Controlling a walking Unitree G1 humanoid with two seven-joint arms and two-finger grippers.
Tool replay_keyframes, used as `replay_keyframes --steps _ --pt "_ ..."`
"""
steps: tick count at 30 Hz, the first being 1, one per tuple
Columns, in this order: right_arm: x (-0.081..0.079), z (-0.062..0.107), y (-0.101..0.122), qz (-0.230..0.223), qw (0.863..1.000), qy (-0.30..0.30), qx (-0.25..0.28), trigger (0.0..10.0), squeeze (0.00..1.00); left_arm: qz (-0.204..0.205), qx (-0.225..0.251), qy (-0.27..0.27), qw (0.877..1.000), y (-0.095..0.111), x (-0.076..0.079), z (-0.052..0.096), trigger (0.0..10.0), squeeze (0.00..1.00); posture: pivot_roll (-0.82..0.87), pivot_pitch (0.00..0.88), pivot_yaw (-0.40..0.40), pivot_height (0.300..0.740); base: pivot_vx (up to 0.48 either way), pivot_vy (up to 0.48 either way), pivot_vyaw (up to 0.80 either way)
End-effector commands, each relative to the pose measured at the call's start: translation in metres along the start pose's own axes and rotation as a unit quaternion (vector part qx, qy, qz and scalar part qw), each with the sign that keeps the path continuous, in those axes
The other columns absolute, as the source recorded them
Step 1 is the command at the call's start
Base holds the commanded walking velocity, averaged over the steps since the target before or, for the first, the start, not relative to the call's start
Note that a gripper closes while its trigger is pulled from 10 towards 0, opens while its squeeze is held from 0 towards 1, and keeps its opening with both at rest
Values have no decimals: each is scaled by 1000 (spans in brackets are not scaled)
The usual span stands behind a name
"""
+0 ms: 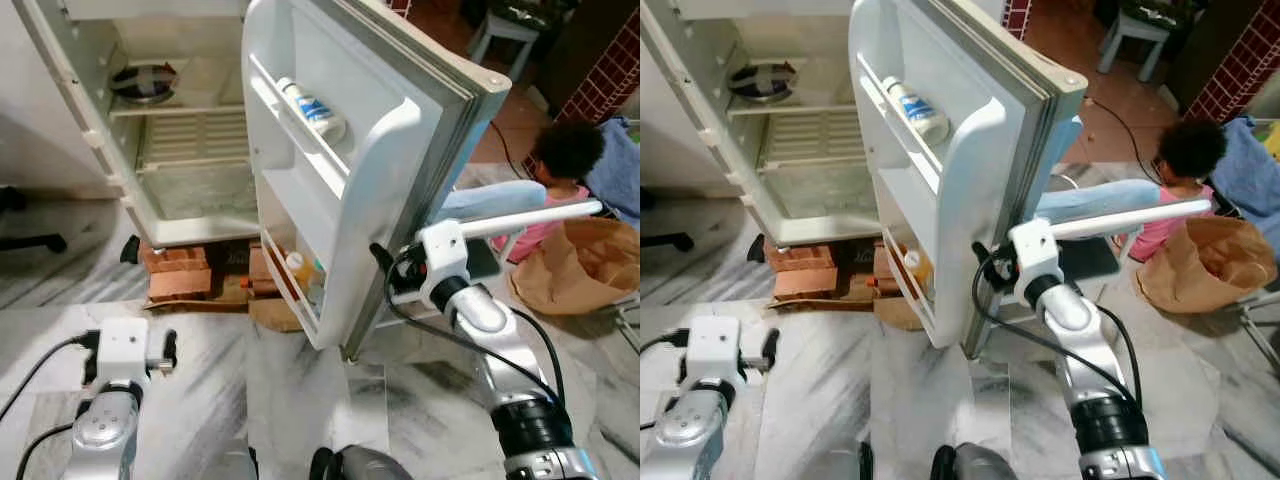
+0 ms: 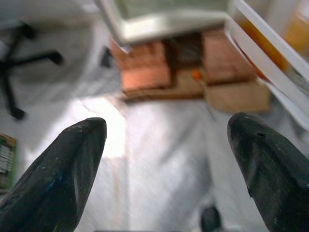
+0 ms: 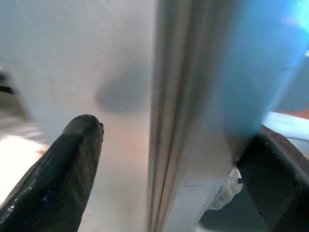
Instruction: Restocking fridge
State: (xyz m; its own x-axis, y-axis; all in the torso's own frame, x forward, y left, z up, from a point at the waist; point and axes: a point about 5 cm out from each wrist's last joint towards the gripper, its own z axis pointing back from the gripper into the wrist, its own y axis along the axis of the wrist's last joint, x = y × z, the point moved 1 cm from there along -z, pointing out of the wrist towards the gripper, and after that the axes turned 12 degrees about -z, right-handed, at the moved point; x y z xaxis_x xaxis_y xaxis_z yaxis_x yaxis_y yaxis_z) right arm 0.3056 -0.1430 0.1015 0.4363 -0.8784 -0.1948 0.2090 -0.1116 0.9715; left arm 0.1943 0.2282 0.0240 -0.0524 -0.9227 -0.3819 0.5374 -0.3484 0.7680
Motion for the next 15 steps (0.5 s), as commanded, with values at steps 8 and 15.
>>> replay_keyframes --steps 8,15 --pt "-44 21 12 -72 966 248 -24 10000 0 9 -13 -31 999 3 4 -1 10000 0 118 84 -71 740 0 0 0" --pt "-23 21 0 -47 978 201 -44 10000 0 7 -17 -36 999 5 5 0 10000 0 111 86 -65 740 0 0 0"
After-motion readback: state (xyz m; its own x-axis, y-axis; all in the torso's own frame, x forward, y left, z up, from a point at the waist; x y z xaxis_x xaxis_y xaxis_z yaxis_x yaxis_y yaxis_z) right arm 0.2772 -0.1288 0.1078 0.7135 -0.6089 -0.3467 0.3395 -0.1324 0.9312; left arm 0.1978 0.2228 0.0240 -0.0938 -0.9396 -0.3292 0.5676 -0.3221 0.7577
